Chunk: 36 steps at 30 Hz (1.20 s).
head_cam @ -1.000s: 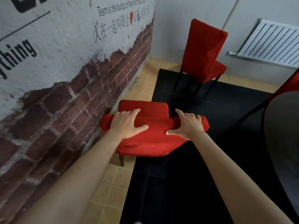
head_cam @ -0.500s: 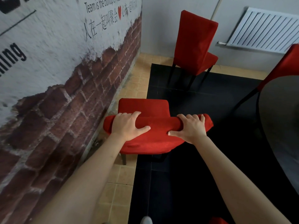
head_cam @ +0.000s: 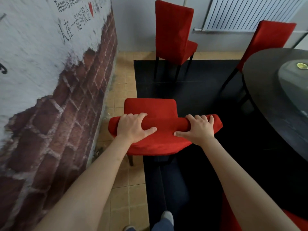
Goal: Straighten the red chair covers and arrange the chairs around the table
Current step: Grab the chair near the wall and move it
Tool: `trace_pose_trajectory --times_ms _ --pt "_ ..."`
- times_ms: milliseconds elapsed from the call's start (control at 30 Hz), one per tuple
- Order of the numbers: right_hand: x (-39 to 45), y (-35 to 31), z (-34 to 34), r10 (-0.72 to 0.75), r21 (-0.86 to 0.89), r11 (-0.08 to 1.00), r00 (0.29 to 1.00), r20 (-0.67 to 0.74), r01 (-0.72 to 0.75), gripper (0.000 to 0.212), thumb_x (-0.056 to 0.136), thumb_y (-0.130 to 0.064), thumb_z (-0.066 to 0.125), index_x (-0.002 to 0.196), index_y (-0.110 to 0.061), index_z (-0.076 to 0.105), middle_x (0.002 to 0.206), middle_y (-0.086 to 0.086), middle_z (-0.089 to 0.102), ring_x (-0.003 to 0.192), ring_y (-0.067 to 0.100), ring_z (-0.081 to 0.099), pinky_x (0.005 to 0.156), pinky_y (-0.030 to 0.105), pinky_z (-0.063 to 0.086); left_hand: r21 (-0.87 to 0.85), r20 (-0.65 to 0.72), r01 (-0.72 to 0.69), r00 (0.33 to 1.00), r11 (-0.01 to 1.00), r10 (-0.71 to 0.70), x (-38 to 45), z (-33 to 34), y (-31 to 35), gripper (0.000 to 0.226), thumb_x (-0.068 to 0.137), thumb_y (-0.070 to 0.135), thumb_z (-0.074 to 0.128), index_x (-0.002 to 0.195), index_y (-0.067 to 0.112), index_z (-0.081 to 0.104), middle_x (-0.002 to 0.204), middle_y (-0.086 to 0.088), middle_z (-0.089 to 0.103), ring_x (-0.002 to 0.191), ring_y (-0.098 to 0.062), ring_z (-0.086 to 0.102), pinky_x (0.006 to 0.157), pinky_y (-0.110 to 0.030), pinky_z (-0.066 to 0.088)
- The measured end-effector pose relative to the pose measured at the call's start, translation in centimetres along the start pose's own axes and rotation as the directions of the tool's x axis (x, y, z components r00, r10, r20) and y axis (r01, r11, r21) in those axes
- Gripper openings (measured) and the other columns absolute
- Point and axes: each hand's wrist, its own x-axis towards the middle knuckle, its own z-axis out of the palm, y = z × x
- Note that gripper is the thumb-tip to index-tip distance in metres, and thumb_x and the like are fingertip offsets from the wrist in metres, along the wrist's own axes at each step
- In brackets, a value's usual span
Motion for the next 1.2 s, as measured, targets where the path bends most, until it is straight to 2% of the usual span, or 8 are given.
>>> trace_pose_trajectory --times_ms 167,300,500,667,967,1200 --pt "-1.3 -0.7 -0.2 0.030 -0.015 0.999 0.999 0.014 -0.030 0.103 0.051 -0.097 0.029 0.127 -0.030 0.050 0.109 -0.001 0.059 0.119 0.026 0.046 0.113 0.059 0.014 -0.005 -0.007 -0.021 1.000 1.000 0.021 -0.9 -0.1 -0.2 0.091 0.072 0.086 0.022 0.130 0.023 0.055 0.099 0.002 0.070 0.089 -0.019 0.065 0.087 -0.037 0.046" --pt "-2.8 -1.5 0.0 0.047 -0.002 0.999 0.999 -0.026 -0.047 0.104 0.051 -0.098 0.023 0.122 -0.028 0.051 0.106 -0.001 0.059 0.116 0.026 0.048 0.112 0.060 0.016 -0.009 -0.018 -0.036 0.999 0.999 0.036 -1.3 0.0 -1.0 0.090 0.073 0.085 0.024 0.129 0.022 0.055 0.099 0.001 0.070 0.089 -0.019 0.064 0.087 -0.037 0.047" --pt "-5.9 -3.3 0.4 0.103 0.010 0.995 0.994 -0.021 -0.103 0.102 0.053 -0.097 0.024 0.121 -0.025 0.051 0.108 0.001 0.060 0.116 0.028 0.048 0.111 0.061 0.015 -0.019 -0.020 -0.116 0.993 0.993 0.116 -2.4 -0.1 -2.3 0.091 0.072 0.085 0.022 0.129 0.022 0.056 0.099 0.000 0.071 0.088 -0.021 0.065 0.085 -0.037 0.047" --pt "-8.5 -5.5 0.8 0.184 0.016 0.983 0.983 -0.022 -0.184 0.105 0.053 -0.097 0.021 0.122 -0.024 0.051 0.110 0.003 0.060 0.117 0.029 0.048 0.110 0.062 0.015 -0.015 -0.015 -0.202 0.979 0.979 0.202 -3.4 -0.6 -3.8 0.091 0.073 0.083 0.021 0.128 0.021 0.057 0.097 -0.002 0.071 0.086 -0.023 0.064 0.081 -0.037 0.045" --pt "-13.3 -10.6 1.8 0.337 0.026 0.942 0.941 -0.042 -0.336 0.107 0.053 -0.096 0.019 0.123 -0.023 0.051 0.114 0.005 0.060 0.117 0.030 0.047 0.108 0.062 0.017 -0.005 0.029 -0.326 0.945 0.945 0.326 -4.8 -1.2 -6.7 0.095 0.070 0.085 0.014 0.125 0.022 0.058 0.105 0.000 0.070 0.094 -0.023 0.063 0.086 -0.039 0.042" --pt "-14.0 -12.2 2.1 0.394 0.021 0.919 0.917 -0.055 -0.394 0.107 0.053 -0.097 0.017 0.124 -0.023 0.051 0.113 0.005 0.060 0.117 0.030 0.048 0.108 0.063 0.017 -0.003 -0.046 -0.305 0.951 0.952 0.305 -5.3 -1.1 -6.8 0.088 0.073 0.083 0.015 0.111 0.023 0.066 0.093 -0.001 0.070 0.087 -0.023 0.063 0.083 -0.039 0.041"
